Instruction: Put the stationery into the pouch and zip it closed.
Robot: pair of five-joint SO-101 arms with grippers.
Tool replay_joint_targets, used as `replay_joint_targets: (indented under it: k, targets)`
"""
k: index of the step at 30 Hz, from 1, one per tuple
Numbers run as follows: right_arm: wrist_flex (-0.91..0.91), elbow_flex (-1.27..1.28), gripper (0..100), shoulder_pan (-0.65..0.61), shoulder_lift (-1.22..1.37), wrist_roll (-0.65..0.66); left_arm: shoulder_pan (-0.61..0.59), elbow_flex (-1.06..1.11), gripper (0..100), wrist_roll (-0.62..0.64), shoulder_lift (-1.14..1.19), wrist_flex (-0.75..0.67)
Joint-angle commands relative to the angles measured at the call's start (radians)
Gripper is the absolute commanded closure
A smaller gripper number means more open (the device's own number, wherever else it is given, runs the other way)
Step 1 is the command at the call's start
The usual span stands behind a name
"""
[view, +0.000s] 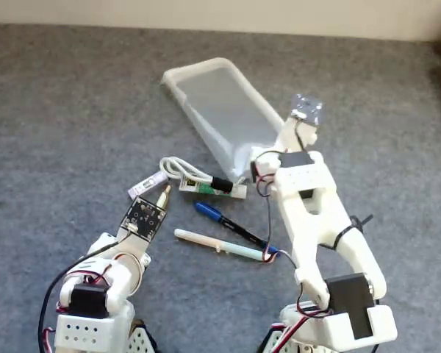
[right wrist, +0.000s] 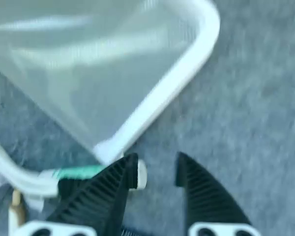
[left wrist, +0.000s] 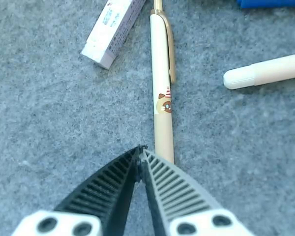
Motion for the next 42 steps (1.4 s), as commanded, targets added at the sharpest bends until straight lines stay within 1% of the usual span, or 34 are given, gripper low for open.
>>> replay_joint_targets:
  k: [1,3,9,11,17,25,32,34,40,42]
  targets:
    - [0.188,-0.131,80.2,-0.074,-0.108,-0.081,-0.012,0.022,99,-0.005,-0.013,0.005]
    - [0.213,-0.145,80.2,-0.113,-0.131,-0.109,-0.012,0.022,99,-0.005,-0.013,0.005]
    - [0.211,-0.156,80.2,-0.199,-0.122,-0.219,-0.012,0.022,99,-0.005,-0.013,0.005]
    - [0.177,-0.156,80.2,-0.223,-0.105,-0.253,-0.012,0.022,99,-0.005,-0.013,0.005]
    - [0.056,-0.156,80.0,-0.229,-0.016,-0.319,-0.012,0.022,99,-0.005,-0.013,0.005]
    - [0.042,-0.259,80.0,-0.234,0.077,-0.422,-0.012,0.022,99,-0.005,-0.013,0.005]
    - [0.042,-0.311,80.0,-0.263,0.177,-0.437,-0.012,0.022,99,-0.005,-0.013,0.005]
    - [0.048,-0.311,80.0,-0.263,0.189,-0.46,-0.012,0.022,99,-0.005,-0.013,0.005]
    - [0.136,-0.323,80.0,-0.263,0.194,-0.477,-0.012,0.022,99,-0.005,-0.013,0.005]
    - [0.137,-0.337,80.0,-0.263,0.199,-0.477,-0.012,0.022,99,-0.005,-0.013,0.005]
